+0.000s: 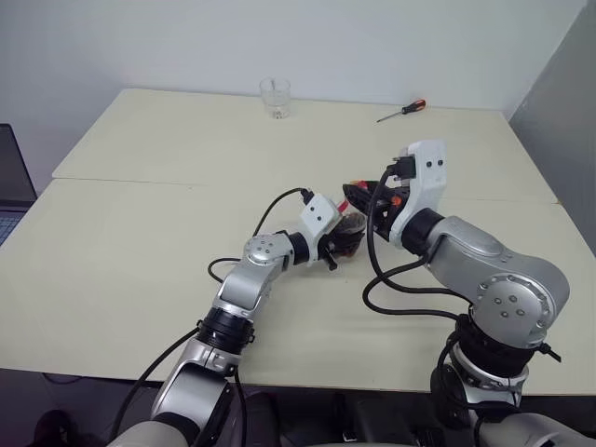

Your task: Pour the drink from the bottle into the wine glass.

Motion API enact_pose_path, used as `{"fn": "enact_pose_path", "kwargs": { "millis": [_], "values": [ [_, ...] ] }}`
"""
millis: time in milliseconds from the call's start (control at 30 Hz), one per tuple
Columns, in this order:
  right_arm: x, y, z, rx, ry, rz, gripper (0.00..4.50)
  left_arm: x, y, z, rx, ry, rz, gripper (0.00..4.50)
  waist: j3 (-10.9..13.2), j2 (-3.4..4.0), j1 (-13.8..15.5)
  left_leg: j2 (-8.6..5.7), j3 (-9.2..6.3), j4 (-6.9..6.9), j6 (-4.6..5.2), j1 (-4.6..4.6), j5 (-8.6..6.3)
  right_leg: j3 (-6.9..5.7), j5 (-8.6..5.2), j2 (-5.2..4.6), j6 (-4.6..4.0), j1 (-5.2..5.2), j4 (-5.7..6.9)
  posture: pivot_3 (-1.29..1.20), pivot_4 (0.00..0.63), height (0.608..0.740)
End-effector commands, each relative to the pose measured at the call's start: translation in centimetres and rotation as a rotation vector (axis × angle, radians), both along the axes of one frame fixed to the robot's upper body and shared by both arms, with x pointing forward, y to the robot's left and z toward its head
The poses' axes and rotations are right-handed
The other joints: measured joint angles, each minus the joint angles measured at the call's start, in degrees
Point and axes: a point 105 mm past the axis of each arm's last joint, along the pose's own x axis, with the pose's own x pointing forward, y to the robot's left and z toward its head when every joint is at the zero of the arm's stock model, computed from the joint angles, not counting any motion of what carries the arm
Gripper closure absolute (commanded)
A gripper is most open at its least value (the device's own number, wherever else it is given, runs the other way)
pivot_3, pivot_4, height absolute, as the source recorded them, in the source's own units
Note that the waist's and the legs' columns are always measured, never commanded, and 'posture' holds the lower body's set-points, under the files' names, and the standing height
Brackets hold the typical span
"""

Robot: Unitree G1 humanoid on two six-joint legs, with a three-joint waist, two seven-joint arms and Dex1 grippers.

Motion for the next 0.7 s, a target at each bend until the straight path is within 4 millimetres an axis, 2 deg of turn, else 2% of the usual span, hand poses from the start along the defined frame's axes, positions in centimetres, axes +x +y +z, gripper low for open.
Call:
{"fn": "enact_pose_path", "kwargs": {
  "millis": [33,267,400,633,700],
  "values": [
    [-0.1,-0.4,1.6,0.021,-0.07,-0.016,3.2,-0.5,-0.5,1.6,-0.023,-0.069,-0.023,3.35,0.0,0.01,0.0,0.0,-0.02,0.07,0.0,-0.03,0.0,-0.02,0.0,0.0,0.0,0.0,0.01,0.0,0.15,0.74],
    [0.3,-0.9,1.2,-0.035,-0.066,0.022,3.21,-0.7,-0.5,1.6,-0.021,-0.072,-0.033,3.51,0.0,0.02,0.1,-0.01,-0.09,0.44,0.01,-0.23,-0.01,-0.08,0.0,-0.03,0.02,0.0,0.05,0.0,0.15,0.74],
    [-1.3,-0.4,1.3,-0.116,-0.123,0.328,3.21,-1.2,-0.5,1.7,-0.011,-0.072,-0.068,3.59,0.1,0.08,0.4,-0.04,-0.09,0.47,0.03,-0.26,-0.02,-0.09,0.0,-0.04,0.05,0.01,0.01,0.0,0.15,0.74],
    [-0.7,-1.6,0.5,-0.217,-0.15,0.633,3.21,-1.5,-0.1,1.9,-0.01,-0.068,-0.087,3.74,0.1,0.2,0.4,-0.03,-0.13,0.48,0.08,-0.23,-0.04,-0.08,0.0,0.04,0.04,0.02,0.01,0.0,0.15,0.74],
    [-0.4,-1.7,-0.3,-0.252,-0.133,0.711,3.21,-1.5,-0.1,1.7,-0.01,-0.061,-0.08,3.74,0.1,0.25,0.4,-0.03,-0.14,0.48,0.08,-0.23,-0.04,-0.08,0.0,0.05,0.04,0.02,0.01,0.0,0.15,0.74]
  ]
}}
